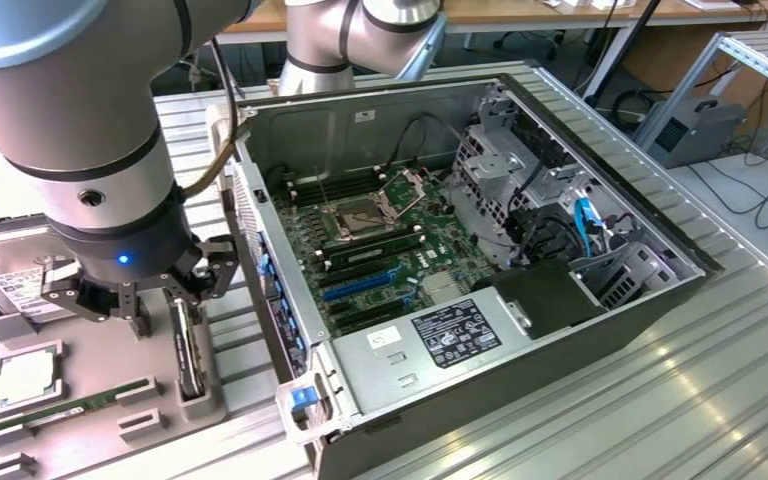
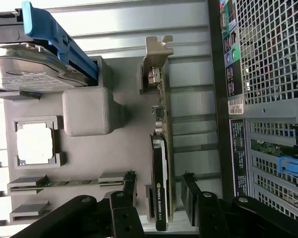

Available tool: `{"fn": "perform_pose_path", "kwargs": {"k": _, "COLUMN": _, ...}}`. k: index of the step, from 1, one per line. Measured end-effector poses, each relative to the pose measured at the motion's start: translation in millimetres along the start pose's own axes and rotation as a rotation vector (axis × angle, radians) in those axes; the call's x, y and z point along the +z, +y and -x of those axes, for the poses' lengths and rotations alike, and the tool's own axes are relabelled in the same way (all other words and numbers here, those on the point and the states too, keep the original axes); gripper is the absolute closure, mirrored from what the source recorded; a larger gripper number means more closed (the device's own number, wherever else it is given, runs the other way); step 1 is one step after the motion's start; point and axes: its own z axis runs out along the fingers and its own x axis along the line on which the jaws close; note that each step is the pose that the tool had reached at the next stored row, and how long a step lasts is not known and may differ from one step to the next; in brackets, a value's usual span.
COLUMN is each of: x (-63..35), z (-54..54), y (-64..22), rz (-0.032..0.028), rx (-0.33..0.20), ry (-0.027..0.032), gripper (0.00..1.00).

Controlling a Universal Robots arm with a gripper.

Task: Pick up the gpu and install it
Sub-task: 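Pick up the gpu and move the gpu toward the slot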

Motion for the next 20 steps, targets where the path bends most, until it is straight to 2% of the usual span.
{"fn": "perform_pose_path", "kwargs": {"k": 3, "x": 9.3, "z": -0.1, "y": -0.5, "rz": -0.0002, "rx": 0.000, "ry": 0.0016, "gripper": 0.50}}
{"fn": "perform_pose_path", "kwargs": {"k": 4, "x": 22.5, "z": 1.8, "y": -1.0, "rz": -0.0008, "rx": 0.000, "ry": 0.0084, "gripper": 0.50}}
{"fn": "perform_pose_path", "kwargs": {"k": 5, "x": 25.9, "z": 2.3, "y": -1.0, "rz": -0.0007, "rx": 0.001, "ry": 0.0108, "gripper": 0.50}}
{"fn": "perform_pose_path", "kwargs": {"k": 6, "x": 32.9, "z": 2.3, "y": -1.2, "rz": -0.0014, "rx": 0.001, "ry": 0.0167, "gripper": 0.50}}
{"fn": "perform_pose_path", "kwargs": {"k": 7, "x": 34.9, "z": 2.3, "y": 0.4, "rz": -0.0013, "rx": 0.001, "ry": 0.0174, "gripper": 0.50}}
{"fn": "perform_pose_path", "kwargs": {"k": 9, "x": 36.4, "z": 5.7, "y": 0.9, "rz": -0.0015, "rx": 0.001, "ry": 0.0175, "gripper": 0.50}}
{"fn": "perform_pose_path", "kwargs": {"k": 10, "x": 36.4, "z": 5.7, "y": 1.0, "rz": -0.0015, "rx": 0.001, "ry": 0.0175, "gripper": 0.59}}
{"fn": "perform_pose_path", "kwargs": {"k": 20, "x": 36.3, "z": 5.2, "y": 0.9, "rz": -0.0017, "rx": 0.001, "ry": 0.0175, "gripper": 0.59}}
